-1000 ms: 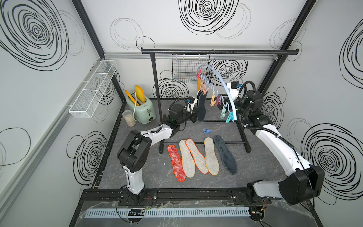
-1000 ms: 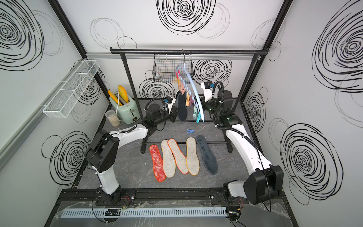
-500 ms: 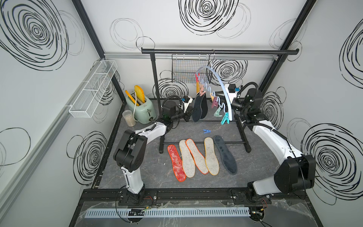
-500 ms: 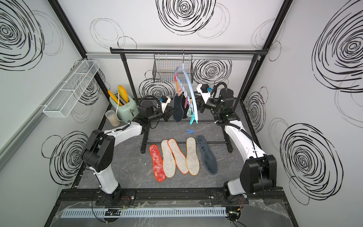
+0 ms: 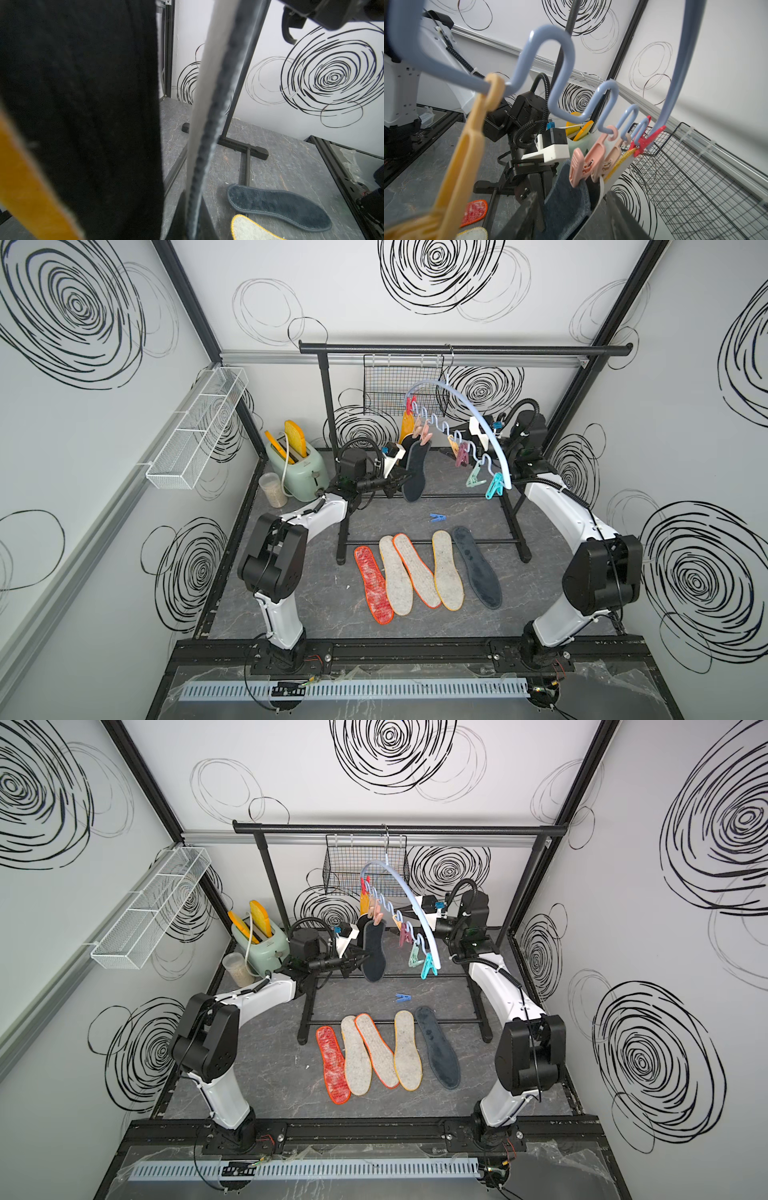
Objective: Take the shoe insoles off the hanger
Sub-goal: Open the clamp at the hanger.
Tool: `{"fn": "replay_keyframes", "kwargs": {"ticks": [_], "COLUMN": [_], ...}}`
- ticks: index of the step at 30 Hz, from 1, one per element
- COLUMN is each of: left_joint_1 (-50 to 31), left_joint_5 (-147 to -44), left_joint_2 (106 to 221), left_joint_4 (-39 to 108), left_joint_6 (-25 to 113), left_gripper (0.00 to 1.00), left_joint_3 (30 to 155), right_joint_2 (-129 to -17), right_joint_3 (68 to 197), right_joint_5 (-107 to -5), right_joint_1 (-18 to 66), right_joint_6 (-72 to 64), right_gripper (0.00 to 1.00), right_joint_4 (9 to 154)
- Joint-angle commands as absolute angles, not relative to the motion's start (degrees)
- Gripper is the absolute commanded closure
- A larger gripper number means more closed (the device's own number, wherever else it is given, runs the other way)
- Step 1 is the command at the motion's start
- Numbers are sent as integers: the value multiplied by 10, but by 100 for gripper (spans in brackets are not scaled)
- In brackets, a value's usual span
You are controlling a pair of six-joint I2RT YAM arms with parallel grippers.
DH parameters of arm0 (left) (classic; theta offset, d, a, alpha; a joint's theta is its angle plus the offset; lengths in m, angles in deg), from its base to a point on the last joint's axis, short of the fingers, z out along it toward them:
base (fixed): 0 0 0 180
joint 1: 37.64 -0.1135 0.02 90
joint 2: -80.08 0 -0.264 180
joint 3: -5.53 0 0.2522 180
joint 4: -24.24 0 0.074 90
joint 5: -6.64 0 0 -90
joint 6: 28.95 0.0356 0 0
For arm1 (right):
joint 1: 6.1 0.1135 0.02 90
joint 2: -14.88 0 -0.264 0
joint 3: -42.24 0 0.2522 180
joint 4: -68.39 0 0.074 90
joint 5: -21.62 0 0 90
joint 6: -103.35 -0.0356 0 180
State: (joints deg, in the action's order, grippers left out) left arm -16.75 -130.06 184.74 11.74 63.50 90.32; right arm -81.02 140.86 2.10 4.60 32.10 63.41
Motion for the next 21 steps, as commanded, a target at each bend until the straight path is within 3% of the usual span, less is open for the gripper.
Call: {"fn": "replay_keyframes", "kwargs": {"ticks": [1,21], "left_joint_1": [-167,-179], "left_joint_5": [-1327,-1366], "left_joint_2": [1849,1874], "left_joint_4": [152,220], "left_joint_6": [667,702], "left_gripper": [100,100], "left_joint_3": [918,961], "right_joint_2": [-830,-919], "right_joint_3": [1446,1566], "right_joint_5": [83,138], "right_joint_1": [51,102], "right_joint_6": [360,362], "right_gripper": [45,45], "right_joint_4": [634,693]}}
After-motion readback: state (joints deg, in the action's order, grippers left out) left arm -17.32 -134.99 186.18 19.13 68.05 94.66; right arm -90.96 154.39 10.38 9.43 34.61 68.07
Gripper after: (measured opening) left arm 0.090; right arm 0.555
